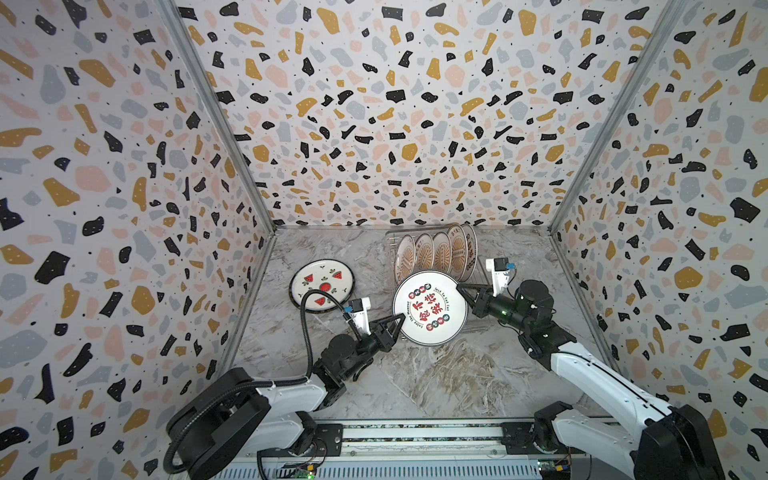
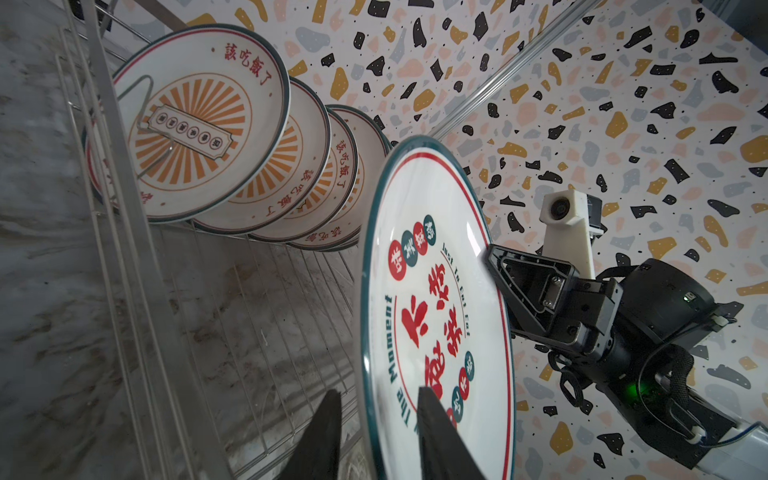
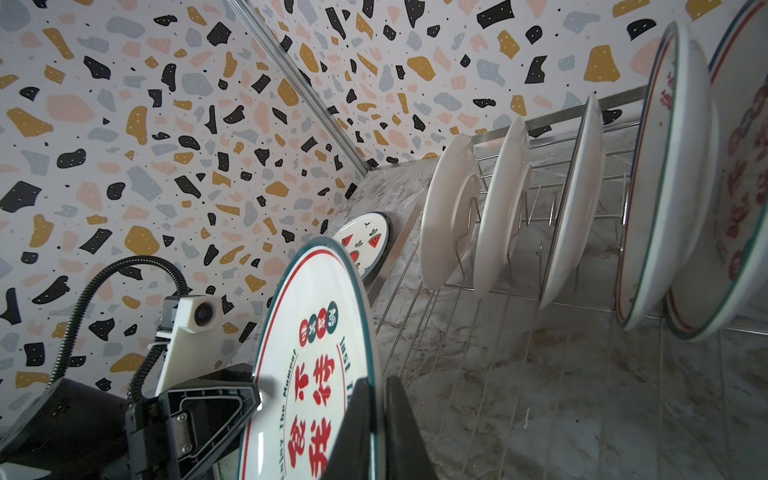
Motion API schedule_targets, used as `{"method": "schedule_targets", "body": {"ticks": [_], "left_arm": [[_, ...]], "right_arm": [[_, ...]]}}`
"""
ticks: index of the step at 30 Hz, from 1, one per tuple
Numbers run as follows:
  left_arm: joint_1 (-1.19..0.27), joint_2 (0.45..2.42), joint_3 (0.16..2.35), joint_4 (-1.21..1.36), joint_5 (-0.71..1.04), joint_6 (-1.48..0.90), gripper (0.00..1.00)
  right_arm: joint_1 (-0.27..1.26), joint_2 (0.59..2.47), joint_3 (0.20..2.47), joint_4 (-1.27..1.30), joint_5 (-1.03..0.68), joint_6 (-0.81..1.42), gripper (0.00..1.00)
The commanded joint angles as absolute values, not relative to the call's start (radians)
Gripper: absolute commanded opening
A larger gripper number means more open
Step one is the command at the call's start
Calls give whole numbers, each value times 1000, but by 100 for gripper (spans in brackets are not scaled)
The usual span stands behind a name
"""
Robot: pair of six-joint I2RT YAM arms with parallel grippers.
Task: Unload the plates from the dish rack
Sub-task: 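Carry the red-text plate toward the left gripper, away from the rack, then grip the red-text plate rim with the left gripper while right releases it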
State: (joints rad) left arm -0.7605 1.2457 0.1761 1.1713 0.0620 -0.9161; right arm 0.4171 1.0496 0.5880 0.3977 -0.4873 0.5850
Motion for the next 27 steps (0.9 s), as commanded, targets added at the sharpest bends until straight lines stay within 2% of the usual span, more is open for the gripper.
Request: {"method": "schedule_targets", "body": {"ticks": [1,7,10,15,18,23,27], "left_arm": [[-764,1274,198,1291,106,-947,27],[-764,1286,195,1305,89,-968,13],[-764,1275,199,1276,78,-967,1],[-764,1261,201,1252,41,-970,0],[-764,1258,201,1266,34,-980,0],[-753,1219,193,1253,-1,-993,0],[-736,1175,178,1247,-5,-999,0]], "right_arm": [[431,1029,597,458,-480,566,4],[460,1046,613,436,-433,526,5],[489,1054,618,430,-392,496,7],[519,1071,622,425,-350,459,10],[520,1087,633,417,-350,447,18],[526,1095,637,411,-335,448,37],[526,1087,637,401,-300,445,47]]}}
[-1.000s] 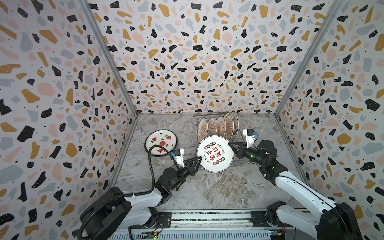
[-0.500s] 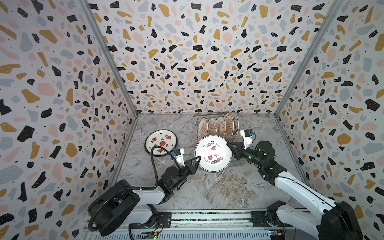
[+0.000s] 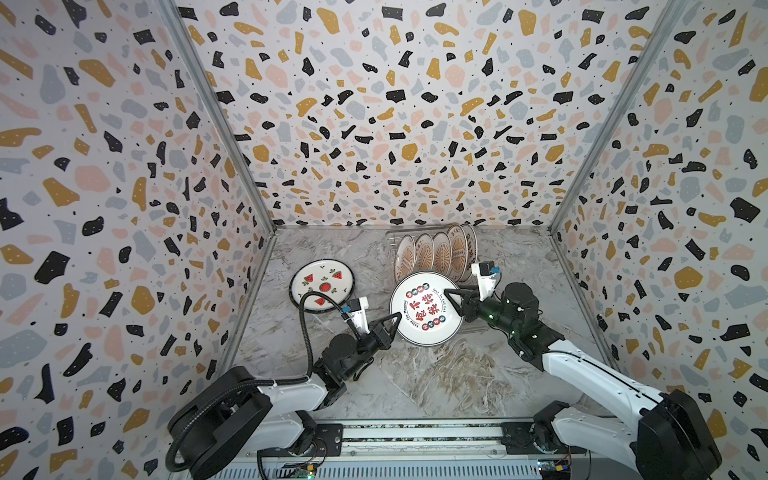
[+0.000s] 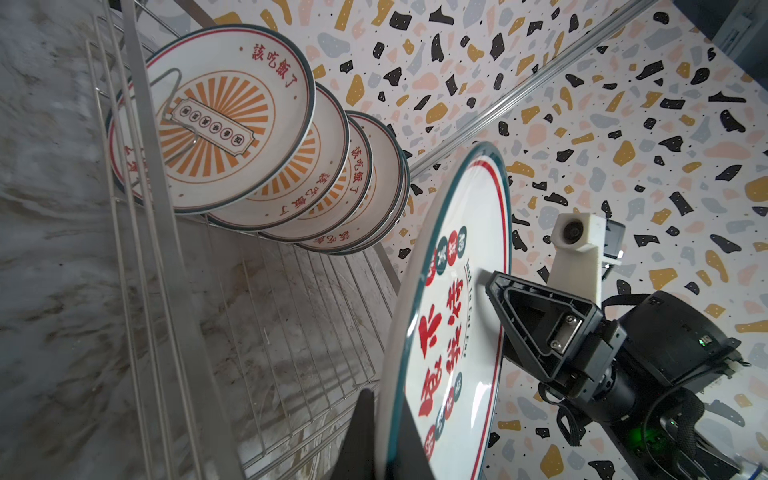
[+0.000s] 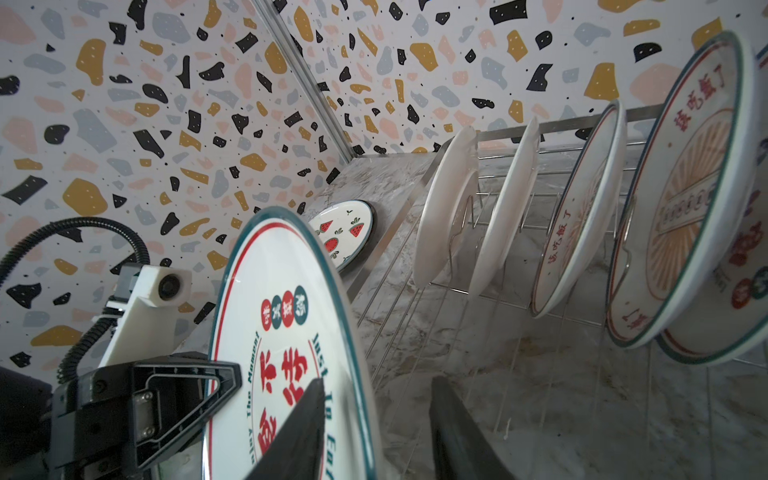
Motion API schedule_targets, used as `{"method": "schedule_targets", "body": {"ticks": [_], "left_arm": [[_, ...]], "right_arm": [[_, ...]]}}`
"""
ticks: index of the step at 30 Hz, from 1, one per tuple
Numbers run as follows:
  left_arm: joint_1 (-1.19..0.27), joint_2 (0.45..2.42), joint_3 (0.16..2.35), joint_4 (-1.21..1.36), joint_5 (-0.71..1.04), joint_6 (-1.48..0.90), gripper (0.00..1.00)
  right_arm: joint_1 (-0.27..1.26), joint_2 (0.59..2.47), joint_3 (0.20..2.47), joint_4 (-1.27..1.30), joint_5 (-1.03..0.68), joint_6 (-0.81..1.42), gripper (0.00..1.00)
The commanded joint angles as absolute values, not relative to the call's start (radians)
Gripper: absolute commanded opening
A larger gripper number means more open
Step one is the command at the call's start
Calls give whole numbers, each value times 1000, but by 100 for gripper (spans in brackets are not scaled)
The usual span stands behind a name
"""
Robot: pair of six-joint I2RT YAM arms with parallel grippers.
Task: Unload the plates from the dish rack
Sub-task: 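Grip the red-text plate rim with the left gripper while right releases it, then lower the red-text plate beside the watermelon plate with left while right reaches to rack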
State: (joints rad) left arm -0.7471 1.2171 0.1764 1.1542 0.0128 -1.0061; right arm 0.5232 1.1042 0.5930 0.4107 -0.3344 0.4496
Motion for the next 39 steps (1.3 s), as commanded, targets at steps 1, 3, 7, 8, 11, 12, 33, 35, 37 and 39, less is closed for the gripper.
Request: {"method": "schedule_targets", "body": {"ticks": [1,3,7,8,11,12,33,35,37,39], "left_arm": [[-730,1161,175,1242,-6,-997,0],[-723,1132,169,1224,-8,-990,0],[-699,1078,159,1163,-26,-981,0],[-688,1066,151,1161,-26,-983,0],[-647,1022,141,1113,-43,-979,0],[-633,1009,140,1096,-44,-979,0],[-321,667,77,722,-92,-958,0],[-265,674,60,732,-51,-977,0],[-225,680,39,764,-10,-996,0],[-208,681,27,764,-7,-1004,0]], "right_arm": [[526,1086,636,399,-286,444,50],[527,1082,637,392,-252,440,52],[526,1060,619,402,-184,435,62],[526,1057,618,402,-184,427,64],[528,1050,615,410,-210,402,72],[528,1047,616,418,-216,397,75],[744,1140,677,530,-64,194,99],[763,1162,698,532,-60,174,99],[777,1188,731,511,-39,165,99],[787,1213,759,495,-29,158,99]]}}
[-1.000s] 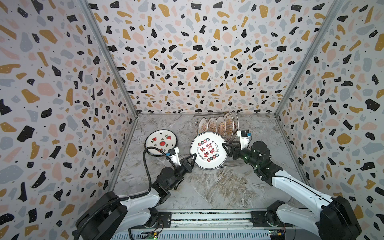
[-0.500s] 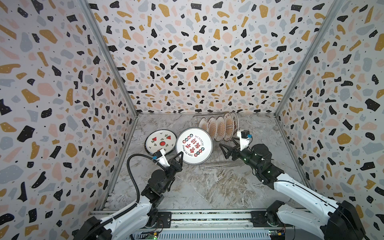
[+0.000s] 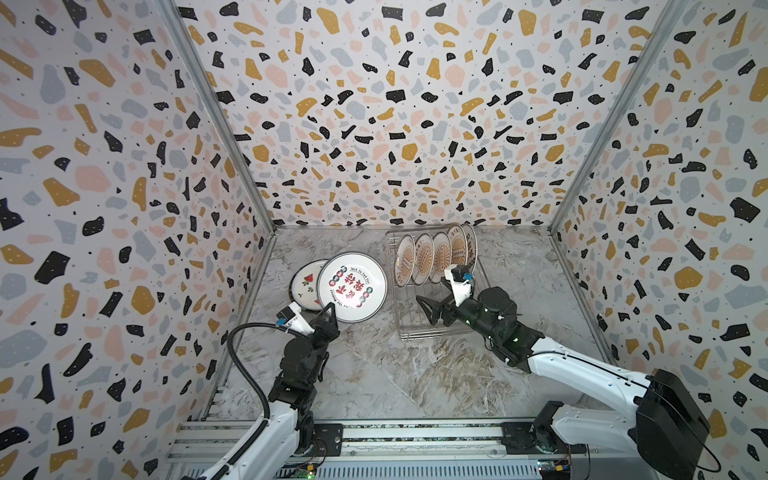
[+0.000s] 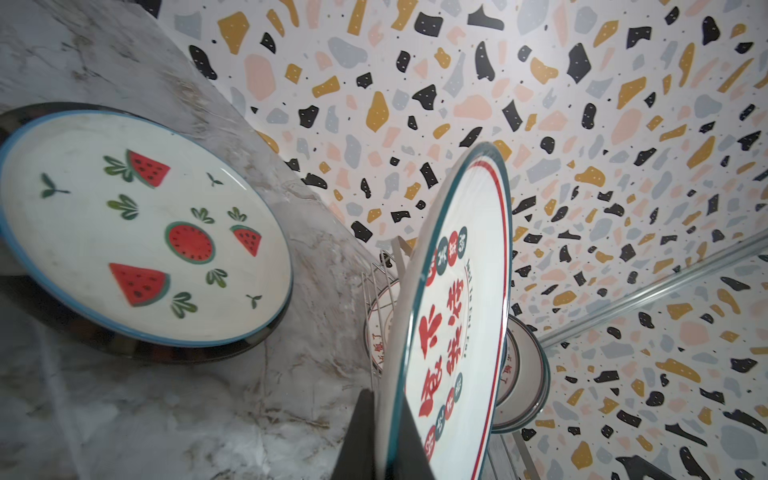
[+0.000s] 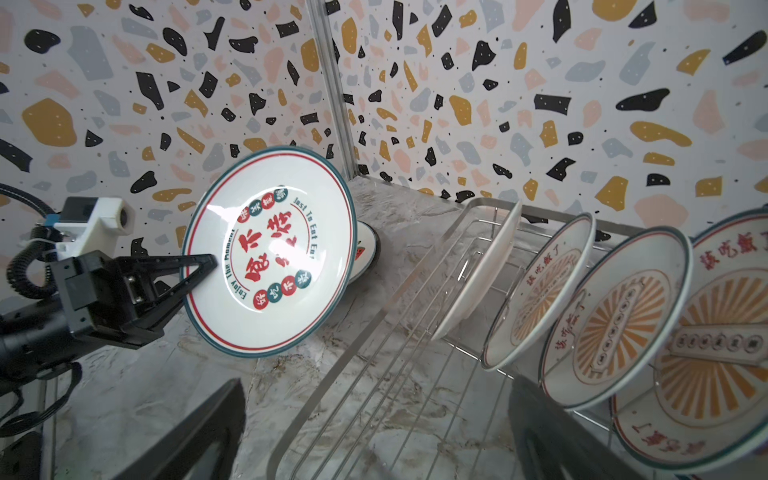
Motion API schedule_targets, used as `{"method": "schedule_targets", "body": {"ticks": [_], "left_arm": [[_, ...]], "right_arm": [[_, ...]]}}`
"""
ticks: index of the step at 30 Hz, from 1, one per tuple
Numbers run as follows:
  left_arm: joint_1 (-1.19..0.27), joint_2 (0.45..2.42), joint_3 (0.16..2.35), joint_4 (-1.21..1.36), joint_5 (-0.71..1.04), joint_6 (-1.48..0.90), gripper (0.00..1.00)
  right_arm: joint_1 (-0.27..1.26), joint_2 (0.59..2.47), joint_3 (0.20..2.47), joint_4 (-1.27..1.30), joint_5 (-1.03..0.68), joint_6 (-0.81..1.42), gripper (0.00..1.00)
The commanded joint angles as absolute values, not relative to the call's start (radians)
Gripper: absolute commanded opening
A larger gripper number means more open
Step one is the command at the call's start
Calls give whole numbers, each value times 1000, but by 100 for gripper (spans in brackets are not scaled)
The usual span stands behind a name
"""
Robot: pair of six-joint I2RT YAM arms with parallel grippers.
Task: Unload the plates from the dish rack
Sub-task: 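Lower the red-text plate beside the watermelon plate with left while right reaches to rack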
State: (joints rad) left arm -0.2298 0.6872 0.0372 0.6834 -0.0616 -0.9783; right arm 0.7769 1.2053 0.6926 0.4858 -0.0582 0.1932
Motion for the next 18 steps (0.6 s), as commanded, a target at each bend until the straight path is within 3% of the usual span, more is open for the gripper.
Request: {"method": "schedule_targets", "body": {"ticks": [1,7,18], "left_arm": [[-202,684,22,765,-2,-1009,0],[-193,674,25,653,-25,-1009,0],[-193,654,4,493,21,-1108,0]], "right_arm": [[795,1223,773,490,-14,161,99],[875,1308,842,474,71,132,99],[936,1438,1012,309,-11,93,100]]}}
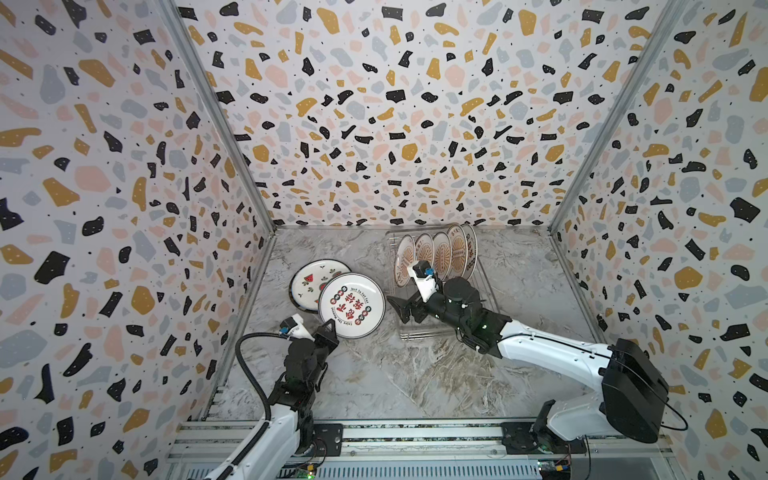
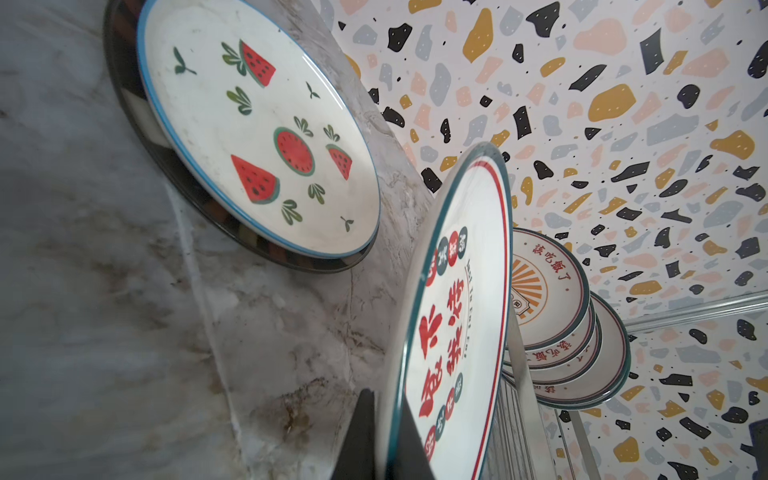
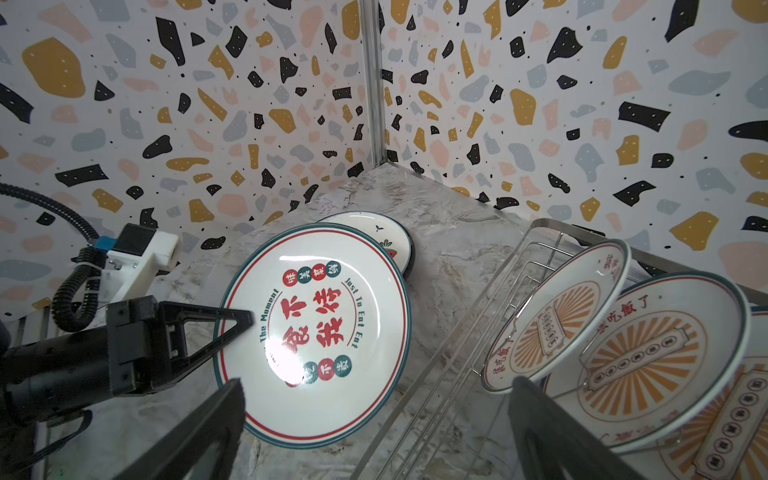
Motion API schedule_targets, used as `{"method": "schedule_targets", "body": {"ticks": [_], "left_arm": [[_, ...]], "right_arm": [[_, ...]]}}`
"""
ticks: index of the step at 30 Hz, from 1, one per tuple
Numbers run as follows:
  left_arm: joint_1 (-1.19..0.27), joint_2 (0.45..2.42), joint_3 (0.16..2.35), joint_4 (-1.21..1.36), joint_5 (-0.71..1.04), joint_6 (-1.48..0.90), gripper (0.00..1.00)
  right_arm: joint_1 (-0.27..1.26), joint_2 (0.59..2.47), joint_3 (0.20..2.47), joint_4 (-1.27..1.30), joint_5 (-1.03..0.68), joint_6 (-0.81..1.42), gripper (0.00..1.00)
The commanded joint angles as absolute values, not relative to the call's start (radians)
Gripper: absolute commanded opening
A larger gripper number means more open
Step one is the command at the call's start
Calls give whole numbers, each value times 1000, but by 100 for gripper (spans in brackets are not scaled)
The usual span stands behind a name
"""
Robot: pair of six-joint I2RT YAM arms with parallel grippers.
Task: Unload the plates from the dish rack
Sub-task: 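Lower the red-text plate beside the watermelon plate with left while right reaches to rack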
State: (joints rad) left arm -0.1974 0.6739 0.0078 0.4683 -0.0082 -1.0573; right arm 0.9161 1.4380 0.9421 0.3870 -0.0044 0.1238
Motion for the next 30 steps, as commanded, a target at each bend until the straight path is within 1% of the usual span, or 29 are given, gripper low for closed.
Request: {"method": "schedule_targets", "body": {"ticks": [1,7,11,13,22,26,30], "left_arm": [[-193,656,-1,495,31,-1125,0],[-193,670,14,365,-9,-1190,0],[-193,710,24,350,19,-1195,0],[-195,720,35,330,15,-1197,0],[-195,754,49,302,19,-1207,0],[-195,799,52,308,1,-1210,0],[-196,843,57,336,33,-1219,0]], "right_arm": [[947,1447,1024,291,-1,84,100],[990,1515,1082,234,44,48,100],[1019,1544,1106,219,111,32,99],[1023,1558,1118,214,117,29,100],[1032,1603,1151,174,176,30,100],[1039,1609,1160,155,186,31,100],[1074,1615,1170,125,222,8,100]]}}
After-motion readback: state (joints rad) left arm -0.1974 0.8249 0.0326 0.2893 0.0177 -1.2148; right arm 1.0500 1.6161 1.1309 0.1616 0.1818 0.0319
